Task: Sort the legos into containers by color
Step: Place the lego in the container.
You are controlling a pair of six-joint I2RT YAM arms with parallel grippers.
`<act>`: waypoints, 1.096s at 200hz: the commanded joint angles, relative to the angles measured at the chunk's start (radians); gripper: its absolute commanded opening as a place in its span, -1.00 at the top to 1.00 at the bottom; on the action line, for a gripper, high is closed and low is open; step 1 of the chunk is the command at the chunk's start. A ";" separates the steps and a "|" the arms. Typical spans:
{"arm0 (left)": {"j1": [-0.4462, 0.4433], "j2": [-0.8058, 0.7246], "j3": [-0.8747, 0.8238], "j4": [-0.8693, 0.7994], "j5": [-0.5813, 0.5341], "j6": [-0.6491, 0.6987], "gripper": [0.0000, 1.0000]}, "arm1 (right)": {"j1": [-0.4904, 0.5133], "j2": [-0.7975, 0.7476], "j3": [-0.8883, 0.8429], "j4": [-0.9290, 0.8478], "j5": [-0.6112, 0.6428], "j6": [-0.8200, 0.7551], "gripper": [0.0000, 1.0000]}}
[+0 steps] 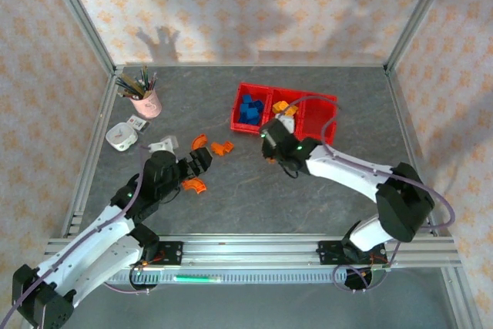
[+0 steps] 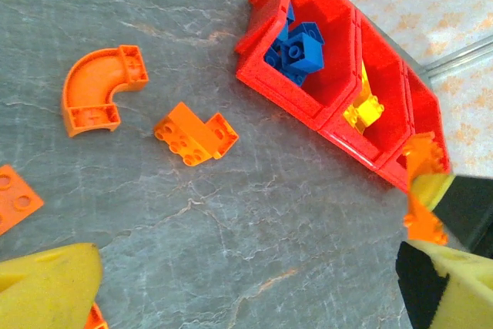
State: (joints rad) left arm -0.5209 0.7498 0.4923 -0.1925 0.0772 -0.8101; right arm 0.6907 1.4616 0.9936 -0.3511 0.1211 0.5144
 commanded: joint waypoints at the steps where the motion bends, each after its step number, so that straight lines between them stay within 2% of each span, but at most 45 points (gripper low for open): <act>1: 0.005 0.040 0.038 0.122 0.036 0.040 -0.98 | -0.088 -0.031 0.008 -0.022 0.024 -0.065 0.42; 33: 0.005 0.116 0.046 0.204 0.066 0.046 -0.99 | -0.260 -0.001 0.066 -0.020 -0.009 -0.124 0.42; 63: 0.005 0.190 0.067 0.255 0.089 0.052 -0.98 | -0.371 0.085 0.140 -0.011 0.002 -0.172 0.42; 89: 0.005 0.241 0.083 0.287 0.101 0.053 -0.98 | -0.446 0.182 0.188 0.038 -0.051 -0.205 0.42; 111: 0.005 0.266 0.098 0.290 0.105 0.054 -0.98 | -0.455 0.265 0.253 0.041 -0.035 -0.232 0.40; 144: 0.004 0.270 0.099 0.292 0.099 0.056 -0.98 | -0.467 0.351 0.313 0.031 -0.012 -0.234 0.26; 155: 0.005 0.268 0.099 0.289 0.094 0.057 -0.98 | -0.467 0.352 0.316 0.038 -0.023 -0.234 0.13; 219: 0.004 0.217 0.088 0.265 0.061 0.057 -0.98 | -0.441 0.243 0.282 0.011 -0.088 -0.234 -0.07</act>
State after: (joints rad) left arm -0.5209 1.0092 0.5610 0.0715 0.1680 -0.7757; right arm 0.2298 1.8042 1.2842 -0.3248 0.0532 0.2829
